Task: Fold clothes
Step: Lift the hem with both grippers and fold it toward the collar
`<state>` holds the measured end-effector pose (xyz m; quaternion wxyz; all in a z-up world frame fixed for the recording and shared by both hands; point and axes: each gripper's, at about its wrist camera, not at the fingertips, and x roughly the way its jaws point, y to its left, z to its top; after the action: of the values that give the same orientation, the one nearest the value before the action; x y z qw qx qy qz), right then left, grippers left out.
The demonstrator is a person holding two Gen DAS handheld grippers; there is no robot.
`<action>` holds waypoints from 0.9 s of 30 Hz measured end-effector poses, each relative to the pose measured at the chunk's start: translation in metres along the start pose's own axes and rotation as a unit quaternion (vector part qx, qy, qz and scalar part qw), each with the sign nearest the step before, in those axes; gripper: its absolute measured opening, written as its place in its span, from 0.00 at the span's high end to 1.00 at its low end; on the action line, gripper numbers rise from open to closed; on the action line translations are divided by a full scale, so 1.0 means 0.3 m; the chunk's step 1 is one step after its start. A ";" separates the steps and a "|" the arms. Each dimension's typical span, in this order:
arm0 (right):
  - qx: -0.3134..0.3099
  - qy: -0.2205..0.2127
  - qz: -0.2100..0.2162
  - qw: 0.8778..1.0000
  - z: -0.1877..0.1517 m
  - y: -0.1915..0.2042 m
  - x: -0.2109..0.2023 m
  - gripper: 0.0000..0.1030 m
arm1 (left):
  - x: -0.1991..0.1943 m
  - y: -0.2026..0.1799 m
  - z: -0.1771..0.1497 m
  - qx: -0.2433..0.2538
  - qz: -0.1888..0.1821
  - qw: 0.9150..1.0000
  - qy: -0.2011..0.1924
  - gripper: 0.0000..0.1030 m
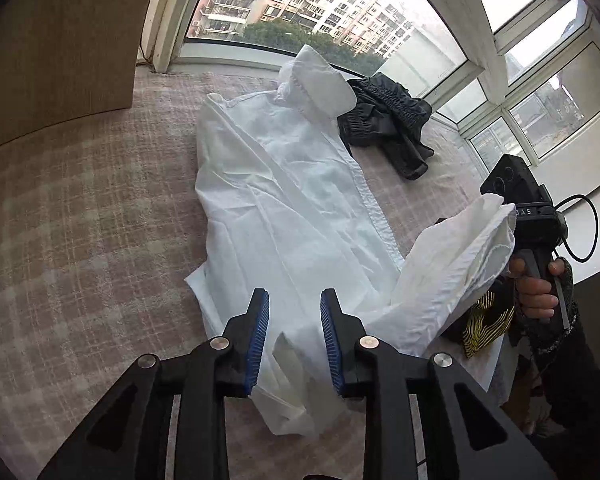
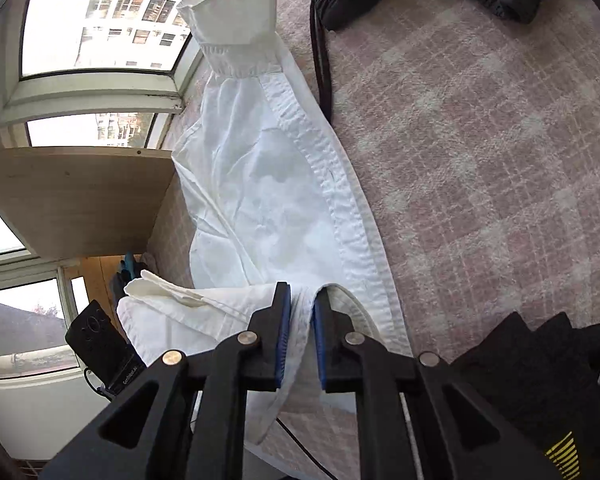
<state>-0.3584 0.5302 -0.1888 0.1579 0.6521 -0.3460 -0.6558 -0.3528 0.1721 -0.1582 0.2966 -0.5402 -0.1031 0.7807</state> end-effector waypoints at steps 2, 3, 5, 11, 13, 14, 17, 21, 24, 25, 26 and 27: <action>-0.020 -0.005 -0.037 0.999 0.010 0.010 0.000 0.89 | -0.023 0.046 0.030 -0.009 0.019 1.000 -0.014 0.70; -0.038 -0.009 -0.044 0.998 -0.010 0.024 -0.009 0.89 | -0.054 0.055 0.031 -0.007 0.026 0.999 -0.025 0.66; -0.066 -0.012 -0.052 0.996 -0.051 0.047 -0.027 0.88 | -0.120 0.061 0.011 -0.001 0.031 0.999 -0.042 0.62; -0.028 -0.003 0.000 1.000 -0.066 0.007 -0.059 0.42 | -0.122 -0.021 -0.139 0.022 -0.016 0.999 -0.026 0.58; -0.025 -0.027 -0.024 0.999 -0.060 0.003 -0.099 0.42 | -0.049 -0.086 -0.160 0.052 -0.045 0.998 -0.007 0.58; -0.033 -0.050 -0.047 0.997 -0.067 0.008 -0.136 0.42 | -0.006 -0.113 -0.167 0.069 -0.046 0.997 0.005 0.58; -0.118 -0.136 -0.106 0.978 -0.130 0.091 -0.237 0.42 | 0.134 -0.128 -0.177 0.106 0.030 0.993 0.045 0.59; -0.344 -0.151 -0.200 0.905 -0.254 0.302 -0.139 0.61 | 0.139 -0.141 -0.150 0.108 0.032 0.993 0.041 0.61; -0.458 -0.129 -0.246 0.844 -0.321 0.377 0.045 0.61 | 0.125 -0.187 -0.102 0.138 0.045 0.989 0.022 0.61; -0.472 -0.122 -0.267 0.832 -0.325 0.371 0.099 0.61 | 0.129 -0.195 -0.087 0.145 0.050 0.988 0.019 0.61; -0.480 -0.115 -0.288 0.820 -0.326 0.359 0.148 0.61 | 0.145 -0.191 -0.075 0.144 0.056 0.988 0.023 0.61; -0.472 -0.106 -0.298 0.823 -0.314 0.330 0.176 0.62 | 0.162 -0.184 -0.071 0.145 0.066 0.987 0.027 0.61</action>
<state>-0.2969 0.4017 -0.1543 0.2052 0.4958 0.2023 -0.8192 -0.3259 0.2409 -0.1781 0.3221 -0.5181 0.0556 0.7904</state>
